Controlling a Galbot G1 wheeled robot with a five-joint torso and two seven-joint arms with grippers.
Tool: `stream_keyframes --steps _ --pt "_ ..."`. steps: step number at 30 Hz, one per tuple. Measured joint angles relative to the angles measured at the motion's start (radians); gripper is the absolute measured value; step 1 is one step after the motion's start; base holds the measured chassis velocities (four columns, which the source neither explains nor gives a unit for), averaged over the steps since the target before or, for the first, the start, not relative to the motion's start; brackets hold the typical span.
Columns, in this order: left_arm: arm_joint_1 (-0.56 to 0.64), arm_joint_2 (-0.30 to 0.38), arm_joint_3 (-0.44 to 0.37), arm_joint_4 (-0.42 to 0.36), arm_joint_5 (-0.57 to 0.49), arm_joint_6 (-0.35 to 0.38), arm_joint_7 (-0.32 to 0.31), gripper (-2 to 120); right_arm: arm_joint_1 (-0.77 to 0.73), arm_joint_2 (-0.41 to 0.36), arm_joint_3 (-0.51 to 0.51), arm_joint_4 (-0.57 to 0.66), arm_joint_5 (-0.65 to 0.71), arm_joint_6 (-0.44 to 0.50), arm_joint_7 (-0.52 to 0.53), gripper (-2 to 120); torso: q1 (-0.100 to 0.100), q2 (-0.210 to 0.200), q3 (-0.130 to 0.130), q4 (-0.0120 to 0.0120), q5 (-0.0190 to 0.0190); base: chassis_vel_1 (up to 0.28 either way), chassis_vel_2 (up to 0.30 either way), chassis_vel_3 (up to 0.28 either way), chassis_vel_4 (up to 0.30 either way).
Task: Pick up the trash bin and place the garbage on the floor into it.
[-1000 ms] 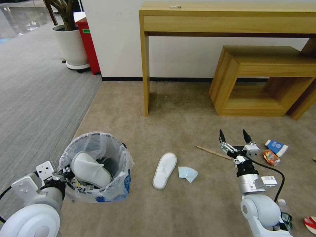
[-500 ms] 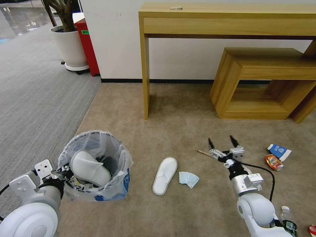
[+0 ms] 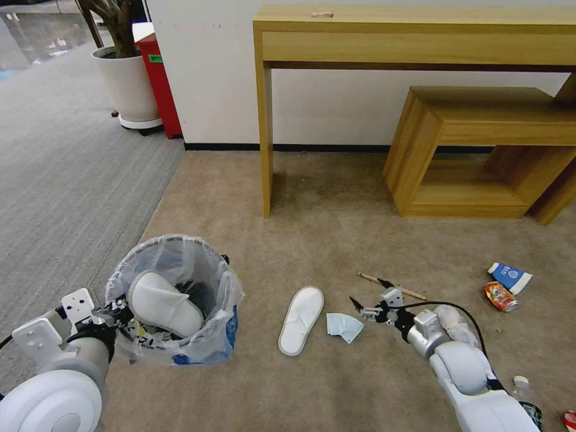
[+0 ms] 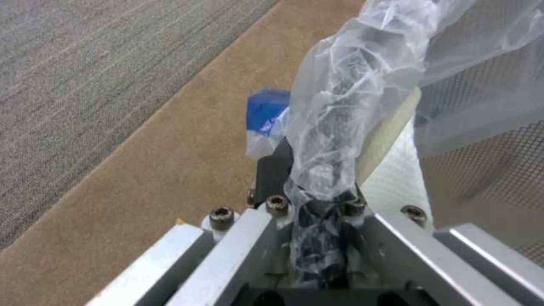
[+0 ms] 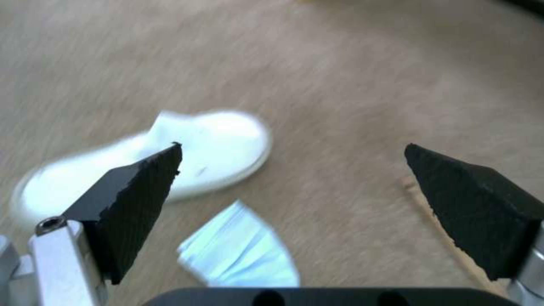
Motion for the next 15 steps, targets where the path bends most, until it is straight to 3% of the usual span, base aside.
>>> stream_keyframes --steps 5,7,15 --pt "-0.001 0.0 -0.001 -0.003 -0.002 0.0 0.0 1 0.031 -0.013 -0.025 -0.024 -0.032 -0.072 -0.048 100 0.0 0.0 0.0 0.0 -0.0002 0.0 0.0 0.0 0.0" --pt "-0.003 -0.004 0.001 -0.006 -0.002 0.0 -0.001 1 0.05 -0.031 -0.053 -0.028 -0.034 -0.159 -0.047 100 0.0 0.0 0.0 0.0 -0.0004 0.0 0.0 0.0 0.0" --pt "-0.003 -0.009 0.004 -0.007 -0.001 0.0 -0.001 1 0.098 -0.032 -0.098 -0.074 -0.07 -0.273 -0.065 100 0.0 0.0 0.0 0.0001 -0.0002 0.0 0.0 0.0 0.0"
